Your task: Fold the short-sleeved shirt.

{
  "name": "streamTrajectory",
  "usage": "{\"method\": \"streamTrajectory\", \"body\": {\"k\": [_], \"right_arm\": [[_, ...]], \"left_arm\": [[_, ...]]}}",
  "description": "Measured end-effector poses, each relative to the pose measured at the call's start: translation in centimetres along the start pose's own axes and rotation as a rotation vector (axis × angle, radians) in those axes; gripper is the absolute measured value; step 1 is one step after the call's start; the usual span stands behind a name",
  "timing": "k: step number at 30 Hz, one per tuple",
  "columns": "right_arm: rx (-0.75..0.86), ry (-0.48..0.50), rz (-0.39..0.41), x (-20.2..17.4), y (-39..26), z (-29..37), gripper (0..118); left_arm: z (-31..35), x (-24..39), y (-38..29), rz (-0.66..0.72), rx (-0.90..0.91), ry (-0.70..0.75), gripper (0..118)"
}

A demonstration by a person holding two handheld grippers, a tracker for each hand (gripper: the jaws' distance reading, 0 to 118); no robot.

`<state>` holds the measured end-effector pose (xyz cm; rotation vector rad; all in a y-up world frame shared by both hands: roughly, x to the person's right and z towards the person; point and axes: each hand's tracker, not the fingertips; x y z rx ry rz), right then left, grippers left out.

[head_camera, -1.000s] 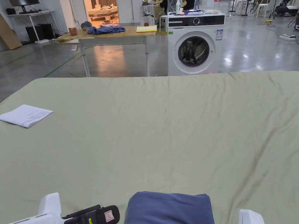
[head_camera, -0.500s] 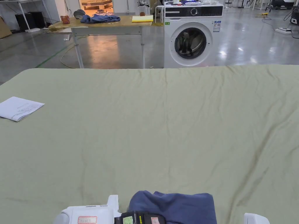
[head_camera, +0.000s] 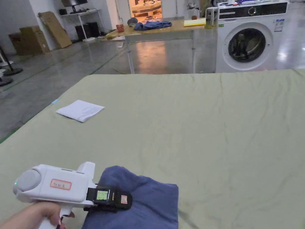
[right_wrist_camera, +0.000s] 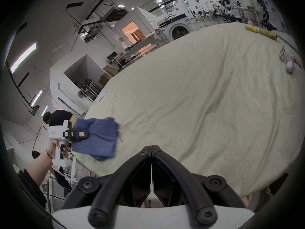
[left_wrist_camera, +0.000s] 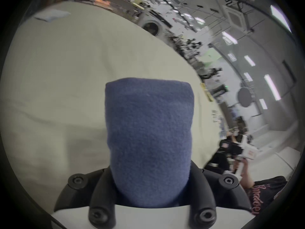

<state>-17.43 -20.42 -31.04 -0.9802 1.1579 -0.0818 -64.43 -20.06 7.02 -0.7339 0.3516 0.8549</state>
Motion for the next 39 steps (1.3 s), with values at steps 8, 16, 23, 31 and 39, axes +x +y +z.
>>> {"method": "streamTrajectory", "body": {"k": [8, 16, 23, 31, 39], "right_arm": [[-0.015, -0.066, 0.036, -0.6, 0.3, 0.0, 0], [-0.014, -0.102, 0.061, -0.4, 1.1, -0.3, 0], [0.003, -0.103, 0.083, -1.5, 1.4, -0.3, 0], [0.032, -0.081, 0.125, -3.5, 2.4, 0.9, 0], [0.41, -0.108, 0.338, -7.5, 3.7, 6.1, 0]], "left_arm": [[7.1, -7.6, 4.8, -0.05, -0.065, 0.509, 20], [8.8, -11.6, 5.7, -0.242, -0.018, 1.152, 80], [9.7, -5.4, 3.1, -0.183, 0.177, 0.729, 80], [0.9, 8.9, -4.0, -0.203, 0.295, 0.237, 0], [0.6, 22.2, -9.9, -0.329, 0.919, 0.199, 0]]}}
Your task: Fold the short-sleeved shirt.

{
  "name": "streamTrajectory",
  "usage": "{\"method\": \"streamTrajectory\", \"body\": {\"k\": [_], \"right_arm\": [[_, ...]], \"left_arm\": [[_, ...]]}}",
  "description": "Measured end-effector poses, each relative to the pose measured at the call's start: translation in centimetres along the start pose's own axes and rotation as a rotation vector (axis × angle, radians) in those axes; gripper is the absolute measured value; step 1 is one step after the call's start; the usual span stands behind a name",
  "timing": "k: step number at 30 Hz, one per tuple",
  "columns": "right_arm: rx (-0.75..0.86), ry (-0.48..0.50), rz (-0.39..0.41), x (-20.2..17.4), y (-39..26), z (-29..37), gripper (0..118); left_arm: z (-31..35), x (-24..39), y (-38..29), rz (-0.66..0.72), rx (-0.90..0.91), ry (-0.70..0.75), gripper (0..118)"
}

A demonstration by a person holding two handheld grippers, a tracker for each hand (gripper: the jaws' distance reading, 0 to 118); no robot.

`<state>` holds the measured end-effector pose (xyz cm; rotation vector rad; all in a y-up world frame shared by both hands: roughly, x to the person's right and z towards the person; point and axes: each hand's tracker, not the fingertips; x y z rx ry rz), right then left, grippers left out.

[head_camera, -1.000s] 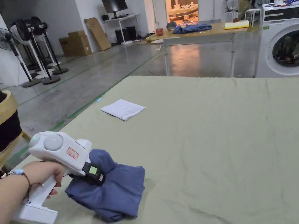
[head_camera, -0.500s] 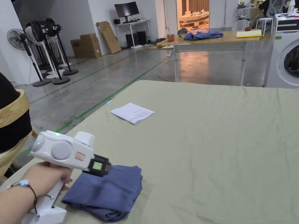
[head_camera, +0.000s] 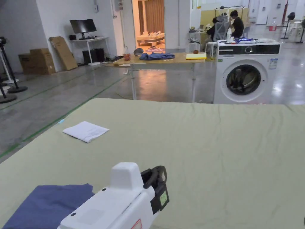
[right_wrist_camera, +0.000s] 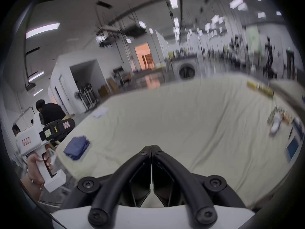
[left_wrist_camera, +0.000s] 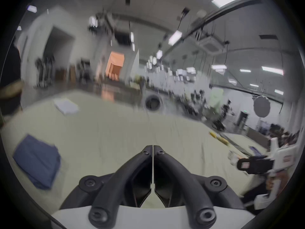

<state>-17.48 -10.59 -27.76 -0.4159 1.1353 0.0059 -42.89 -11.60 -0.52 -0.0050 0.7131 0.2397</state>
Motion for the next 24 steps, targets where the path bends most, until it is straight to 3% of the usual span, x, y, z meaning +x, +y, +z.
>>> {"method": "streamTrajectory", "body": {"k": [3, 6, 14, 24], "right_arm": [[0.244, -0.104, 0.126, -1.7, 1.0, 2.5, 0], [0.379, -0.173, 0.128, -1.6, 0.4, 3.4, 0], [0.346, -0.258, 0.079, -0.3, -1.3, 3.0, 0], [0.379, -0.283, 0.145, -0.6, -1.2, 4.4, 1]], "left_arm": [[2.4, 2.6, 0.1, -0.168, 0.169, 0.098, 0], [3.4, 4.5, 0.4, -0.216, 0.2, 0.153, 0], [4.8, 6.0, -0.7, -0.263, 0.204, 0.211, 0], [5.2, 6.5, -0.6, -0.257, 0.19, 0.217, 0]]}}
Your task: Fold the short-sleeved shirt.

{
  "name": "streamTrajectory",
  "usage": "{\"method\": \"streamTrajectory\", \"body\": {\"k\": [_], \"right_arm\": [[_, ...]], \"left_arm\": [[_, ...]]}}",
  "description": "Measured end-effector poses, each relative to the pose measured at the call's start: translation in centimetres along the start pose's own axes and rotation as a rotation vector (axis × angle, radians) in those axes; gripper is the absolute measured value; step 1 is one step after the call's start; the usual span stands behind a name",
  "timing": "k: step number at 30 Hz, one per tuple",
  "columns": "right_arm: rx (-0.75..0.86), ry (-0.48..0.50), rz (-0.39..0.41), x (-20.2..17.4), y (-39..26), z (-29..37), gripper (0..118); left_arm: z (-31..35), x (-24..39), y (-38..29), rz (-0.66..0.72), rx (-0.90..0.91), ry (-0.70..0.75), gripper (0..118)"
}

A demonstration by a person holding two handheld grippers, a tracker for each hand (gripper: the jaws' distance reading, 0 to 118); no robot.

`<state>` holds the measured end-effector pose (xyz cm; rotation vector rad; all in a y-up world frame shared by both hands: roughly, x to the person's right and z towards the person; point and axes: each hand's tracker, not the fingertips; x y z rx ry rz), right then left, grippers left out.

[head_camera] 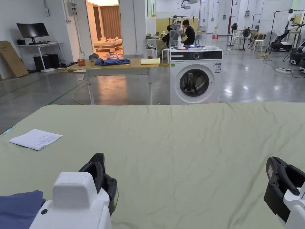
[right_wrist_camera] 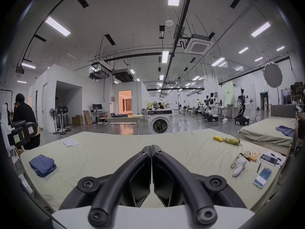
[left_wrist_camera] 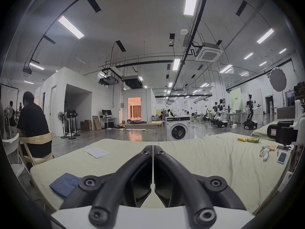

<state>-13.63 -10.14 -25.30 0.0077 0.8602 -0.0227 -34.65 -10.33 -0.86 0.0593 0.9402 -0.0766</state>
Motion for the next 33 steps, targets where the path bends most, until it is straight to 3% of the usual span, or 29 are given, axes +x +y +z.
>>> {"method": "streamTrajectory", "body": {"k": [2, 3, 4, 5, 6, 9, 12, 33], "right_arm": [[0.004, -0.002, 0.007, -0.1, 0.1, 0.0, 37], [0.003, -0.001, 0.006, 0.0, 0.1, 0.0, 58], [0.003, 0.0, 0.002, 0.0, 0.2, 0.1, 78], [0.005, 0.0, -0.005, 0.0, 0.1, 0.1, 89], [0.006, -0.002, -0.006, -0.1, 0.1, 0.1, 97], [0.007, 0.002, 0.013, -0.3, 0.0, 0.1, 112], [0.017, -0.024, 0.036, -0.6, -0.1, 0.2, 118], [-0.008, -0.004, 0.049, -1.2, -0.5, -0.1, 118]], "left_arm": [[-0.1, 0.0, 0.0, 0.002, -0.006, -0.011, 9], [-0.1, 0.1, -0.1, 0.001, -0.009, -0.025, 24], [-0.3, 0.0, -0.1, 0.002, -0.014, -0.035, 64], [-0.4, 0.1, -0.2, 0.0, -0.025, -0.047, 87], [-0.5, 0.1, -0.3, 0.001, -0.048, -0.056, 101], [-0.4, 0.4, -0.5, 0.018, -0.021, -0.076, 102], [-0.4, 0.5, -0.4, 0.016, -0.012, -0.046, 102], [-1.3, -0.1, 0.1, 0.109, -0.074, -0.017, 102]]}}
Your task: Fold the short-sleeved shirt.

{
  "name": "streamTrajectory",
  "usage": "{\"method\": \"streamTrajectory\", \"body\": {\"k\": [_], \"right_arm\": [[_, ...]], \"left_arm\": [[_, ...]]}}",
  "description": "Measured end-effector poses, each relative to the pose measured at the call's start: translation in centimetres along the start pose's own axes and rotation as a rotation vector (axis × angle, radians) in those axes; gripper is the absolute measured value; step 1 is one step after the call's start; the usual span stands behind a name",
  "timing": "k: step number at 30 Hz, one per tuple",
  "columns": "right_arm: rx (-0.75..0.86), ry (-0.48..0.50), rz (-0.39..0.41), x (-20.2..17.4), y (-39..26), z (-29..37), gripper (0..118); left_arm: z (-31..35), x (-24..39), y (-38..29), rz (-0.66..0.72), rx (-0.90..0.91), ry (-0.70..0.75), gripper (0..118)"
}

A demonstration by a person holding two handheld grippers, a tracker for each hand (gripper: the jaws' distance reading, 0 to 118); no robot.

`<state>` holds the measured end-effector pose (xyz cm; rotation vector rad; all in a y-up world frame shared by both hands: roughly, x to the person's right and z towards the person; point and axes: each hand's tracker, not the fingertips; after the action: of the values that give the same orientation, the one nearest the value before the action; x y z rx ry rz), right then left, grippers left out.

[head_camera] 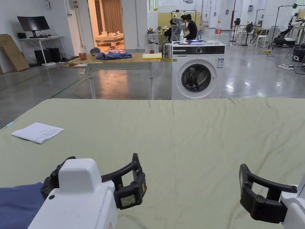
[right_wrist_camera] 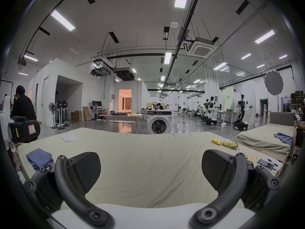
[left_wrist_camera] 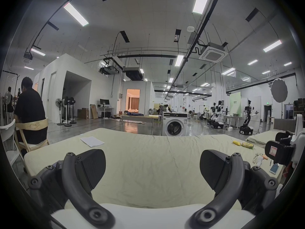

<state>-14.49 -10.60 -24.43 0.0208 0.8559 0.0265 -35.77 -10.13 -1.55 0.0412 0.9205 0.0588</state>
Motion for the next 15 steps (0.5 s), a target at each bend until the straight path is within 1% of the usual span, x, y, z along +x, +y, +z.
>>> {"method": "streamTrajectory", "body": {"k": [3, 8, 15], "right_arm": [[-0.009, 0.002, 0.005, -0.2, -0.1, -0.1, 118], [-0.035, 0.012, -0.015, -0.2, -0.3, -0.5, 118], [-0.056, 0.018, -0.019, -0.2, -0.4, -0.7, 118]], "left_arm": [[-0.4, 0.4, -0.1, -0.02, -0.046, 0.092, 102], [-0.6, 1.2, -0.4, -0.081, -0.054, 0.119, 102], [-0.3, 1.7, -0.2, -0.023, -0.086, 0.166, 102]]}}
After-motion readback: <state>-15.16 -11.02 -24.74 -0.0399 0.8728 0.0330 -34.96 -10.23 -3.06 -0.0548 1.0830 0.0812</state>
